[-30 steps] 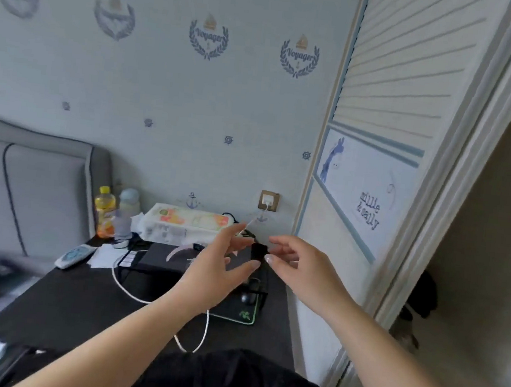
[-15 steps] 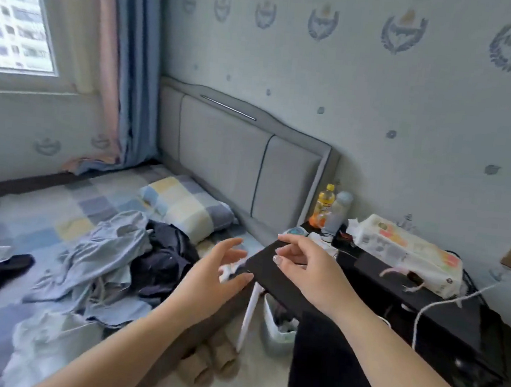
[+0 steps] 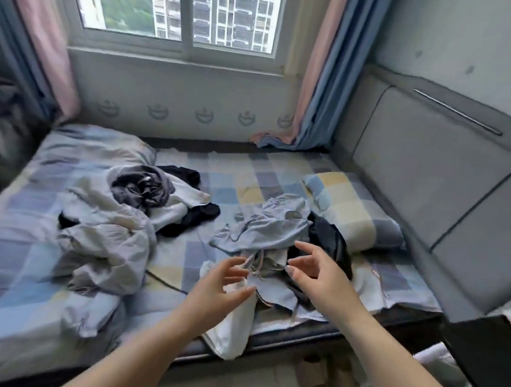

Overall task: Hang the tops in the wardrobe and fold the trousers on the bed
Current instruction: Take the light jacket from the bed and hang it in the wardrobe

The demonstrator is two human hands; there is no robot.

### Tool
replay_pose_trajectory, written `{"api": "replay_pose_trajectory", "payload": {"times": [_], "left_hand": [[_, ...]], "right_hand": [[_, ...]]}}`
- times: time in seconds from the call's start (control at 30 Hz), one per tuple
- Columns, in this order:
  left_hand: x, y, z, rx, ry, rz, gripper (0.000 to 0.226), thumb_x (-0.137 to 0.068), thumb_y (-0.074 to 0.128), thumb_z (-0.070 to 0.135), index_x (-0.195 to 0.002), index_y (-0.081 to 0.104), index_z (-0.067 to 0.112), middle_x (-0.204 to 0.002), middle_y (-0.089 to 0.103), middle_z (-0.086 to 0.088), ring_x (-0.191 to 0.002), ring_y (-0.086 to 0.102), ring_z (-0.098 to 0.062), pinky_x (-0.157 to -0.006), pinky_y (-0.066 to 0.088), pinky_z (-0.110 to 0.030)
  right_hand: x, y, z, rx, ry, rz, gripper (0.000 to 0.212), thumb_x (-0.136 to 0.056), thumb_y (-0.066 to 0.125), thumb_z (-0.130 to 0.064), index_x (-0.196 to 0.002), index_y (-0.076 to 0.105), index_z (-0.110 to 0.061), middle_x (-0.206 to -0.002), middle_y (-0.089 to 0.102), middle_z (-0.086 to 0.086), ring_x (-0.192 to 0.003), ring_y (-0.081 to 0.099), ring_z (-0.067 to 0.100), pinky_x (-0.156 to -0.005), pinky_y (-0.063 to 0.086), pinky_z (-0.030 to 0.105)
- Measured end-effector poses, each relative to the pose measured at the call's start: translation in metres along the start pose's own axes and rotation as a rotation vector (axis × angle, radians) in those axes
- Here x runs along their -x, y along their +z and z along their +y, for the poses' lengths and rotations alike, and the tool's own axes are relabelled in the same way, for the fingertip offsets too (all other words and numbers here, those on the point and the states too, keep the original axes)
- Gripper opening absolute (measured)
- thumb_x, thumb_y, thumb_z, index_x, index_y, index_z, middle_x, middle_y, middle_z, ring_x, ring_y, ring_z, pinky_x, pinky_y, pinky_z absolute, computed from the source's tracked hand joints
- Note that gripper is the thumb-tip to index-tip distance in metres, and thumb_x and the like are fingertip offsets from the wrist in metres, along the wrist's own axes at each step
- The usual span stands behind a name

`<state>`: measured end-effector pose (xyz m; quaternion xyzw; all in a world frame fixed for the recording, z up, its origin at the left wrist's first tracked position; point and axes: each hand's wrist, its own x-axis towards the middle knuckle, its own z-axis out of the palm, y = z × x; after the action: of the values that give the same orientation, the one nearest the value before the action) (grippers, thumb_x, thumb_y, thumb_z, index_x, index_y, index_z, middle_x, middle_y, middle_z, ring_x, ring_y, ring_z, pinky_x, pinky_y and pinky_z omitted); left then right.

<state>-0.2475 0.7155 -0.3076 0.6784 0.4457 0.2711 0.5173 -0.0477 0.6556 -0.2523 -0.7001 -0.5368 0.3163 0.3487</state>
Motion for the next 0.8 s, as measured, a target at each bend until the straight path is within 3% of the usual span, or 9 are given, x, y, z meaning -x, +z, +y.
{"api": "replay_pose_trajectory", "payload": {"times": [0.3,0.5,0.73,0.8], "left_hand": [[-0.045,-0.073,-0.051,0.068,-0.19,0.215,0.041,-0.084,0.071,0.022,-0.12,0.051,0.03,-0.115,0.063,0.007,-0.109,0.059,-0.003,-0.098,0.048,-0.029],[-0.091,-0.123,-0.077,0.151,-0.315,0.396,0.042,-0.085,0.071,0.02,-0.123,0.054,0.022,-0.116,0.064,0.003,-0.11,0.06,-0.008,-0.099,0.048,-0.032],[-0.112,-0.187,-0.119,0.206,-0.409,0.577,0.037,-0.086,0.069,0.013,-0.119,0.056,0.021,-0.112,0.065,0.001,-0.108,0.061,-0.008,-0.095,0.05,-0.027],[-0.116,-0.208,-0.13,0.215,-0.426,0.604,0.036,-0.086,0.068,0.012,-0.12,0.056,0.019,-0.112,0.065,0.001,-0.106,0.061,-0.006,-0.087,0.052,-0.018]], "right_hand": [[-0.121,0.079,-0.013,-0.047,-0.057,-0.233,0.048,-0.087,0.067,-0.027,-0.131,0.049,-0.028,-0.106,0.065,-0.006,-0.098,0.063,0.005,-0.092,0.051,0.031],[-0.225,0.136,-0.033,-0.036,-0.124,-0.426,0.044,-0.088,0.065,-0.027,-0.129,0.05,-0.026,-0.105,0.065,-0.008,-0.099,0.062,0.005,-0.09,0.05,0.027],[-0.299,0.219,-0.057,0.014,-0.156,-0.584,0.044,-0.087,0.066,-0.029,-0.129,0.051,-0.027,-0.101,0.067,-0.01,-0.096,0.063,0.005,-0.092,0.05,0.032],[-0.315,0.241,-0.064,0.027,-0.152,-0.614,0.045,-0.087,0.066,-0.03,-0.129,0.051,-0.026,-0.099,0.067,-0.013,-0.096,0.063,0.004,-0.092,0.05,0.033]]}}
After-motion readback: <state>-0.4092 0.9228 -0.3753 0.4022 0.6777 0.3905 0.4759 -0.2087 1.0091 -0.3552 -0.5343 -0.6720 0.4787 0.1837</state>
